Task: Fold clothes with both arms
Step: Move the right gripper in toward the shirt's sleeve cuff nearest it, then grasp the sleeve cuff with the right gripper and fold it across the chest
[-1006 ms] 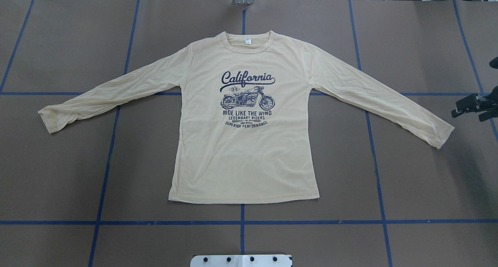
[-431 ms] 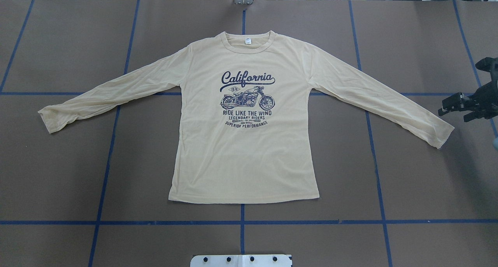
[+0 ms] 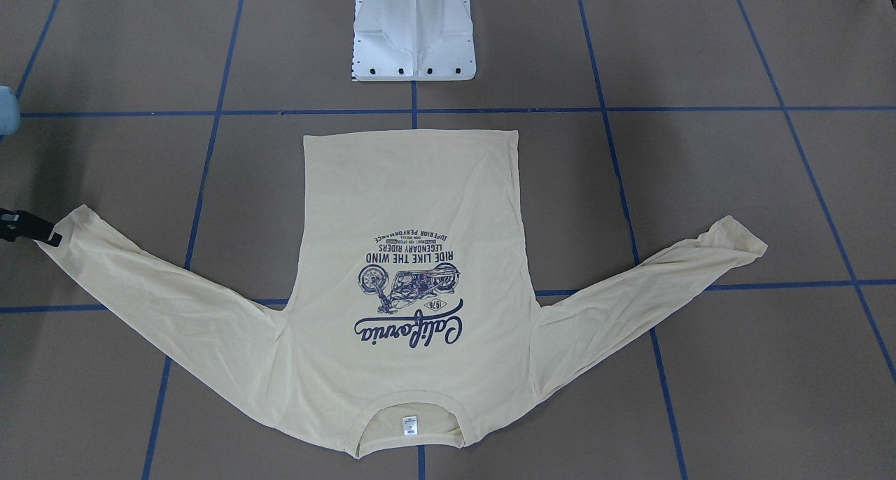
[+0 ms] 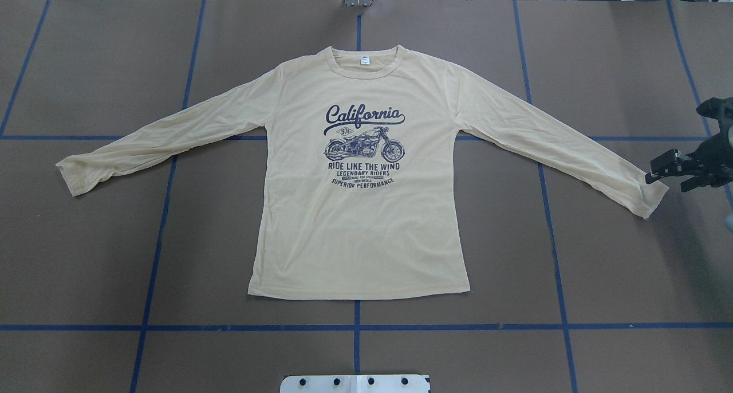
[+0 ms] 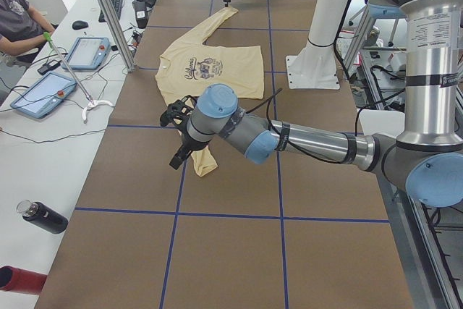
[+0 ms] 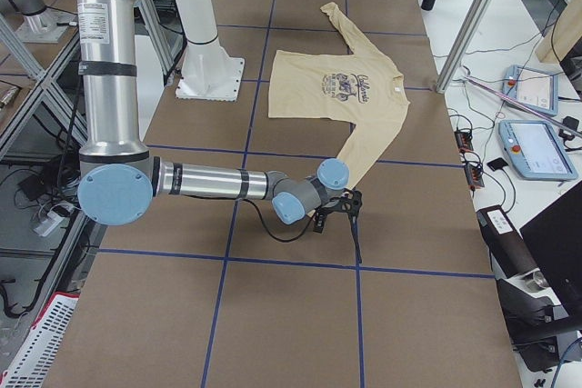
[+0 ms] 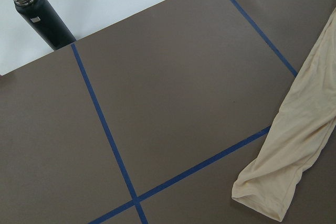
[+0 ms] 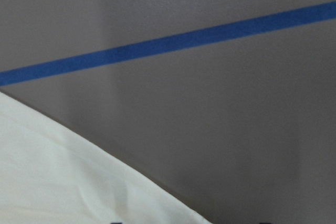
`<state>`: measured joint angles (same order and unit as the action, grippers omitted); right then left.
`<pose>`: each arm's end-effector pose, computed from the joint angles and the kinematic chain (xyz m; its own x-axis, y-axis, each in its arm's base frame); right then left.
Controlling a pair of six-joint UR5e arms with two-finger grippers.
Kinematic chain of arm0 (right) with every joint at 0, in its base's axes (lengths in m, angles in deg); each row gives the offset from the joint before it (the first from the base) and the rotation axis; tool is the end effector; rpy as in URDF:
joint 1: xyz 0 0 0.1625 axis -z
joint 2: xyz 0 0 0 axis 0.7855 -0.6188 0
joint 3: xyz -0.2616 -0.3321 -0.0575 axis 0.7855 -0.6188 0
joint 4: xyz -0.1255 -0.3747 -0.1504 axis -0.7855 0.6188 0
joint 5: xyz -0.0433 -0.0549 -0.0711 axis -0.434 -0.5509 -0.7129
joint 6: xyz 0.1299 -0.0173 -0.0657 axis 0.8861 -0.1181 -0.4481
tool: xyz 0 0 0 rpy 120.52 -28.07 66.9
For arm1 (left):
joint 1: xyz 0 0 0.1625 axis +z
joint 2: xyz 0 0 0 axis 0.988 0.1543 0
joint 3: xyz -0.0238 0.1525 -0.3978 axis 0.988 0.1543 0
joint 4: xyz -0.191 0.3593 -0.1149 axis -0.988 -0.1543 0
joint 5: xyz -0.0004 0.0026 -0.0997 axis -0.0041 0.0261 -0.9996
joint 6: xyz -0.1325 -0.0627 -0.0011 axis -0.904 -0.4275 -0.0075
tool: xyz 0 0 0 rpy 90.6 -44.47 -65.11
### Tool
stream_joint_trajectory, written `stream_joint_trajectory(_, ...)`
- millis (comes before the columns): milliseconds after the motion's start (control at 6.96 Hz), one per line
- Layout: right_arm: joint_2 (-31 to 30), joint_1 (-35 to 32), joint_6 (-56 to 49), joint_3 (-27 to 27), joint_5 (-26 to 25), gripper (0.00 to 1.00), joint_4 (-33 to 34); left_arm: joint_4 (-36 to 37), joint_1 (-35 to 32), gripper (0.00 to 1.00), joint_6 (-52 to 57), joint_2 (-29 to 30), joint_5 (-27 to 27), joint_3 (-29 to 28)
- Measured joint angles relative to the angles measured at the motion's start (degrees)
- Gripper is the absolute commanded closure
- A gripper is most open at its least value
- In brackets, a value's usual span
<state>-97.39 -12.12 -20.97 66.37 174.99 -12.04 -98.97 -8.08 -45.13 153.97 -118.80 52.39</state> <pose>-0.2089 -0.4925 0.6998 0.6224 0.1980 0.7572 -0.1013 0.9797 -0.1729 -0.0222 -0.5017 0.5427 0.6979 0.4466 -0.5599 -0.0207 0.7941 0.6075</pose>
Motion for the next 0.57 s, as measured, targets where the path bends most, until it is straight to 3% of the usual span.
stream_joint_trajectory(575,0.55,0.24,4.44,-0.24,2.14,1.0,0.07,-0.35,0.0,0.0,-2.66,0.0,0.04,0.31)
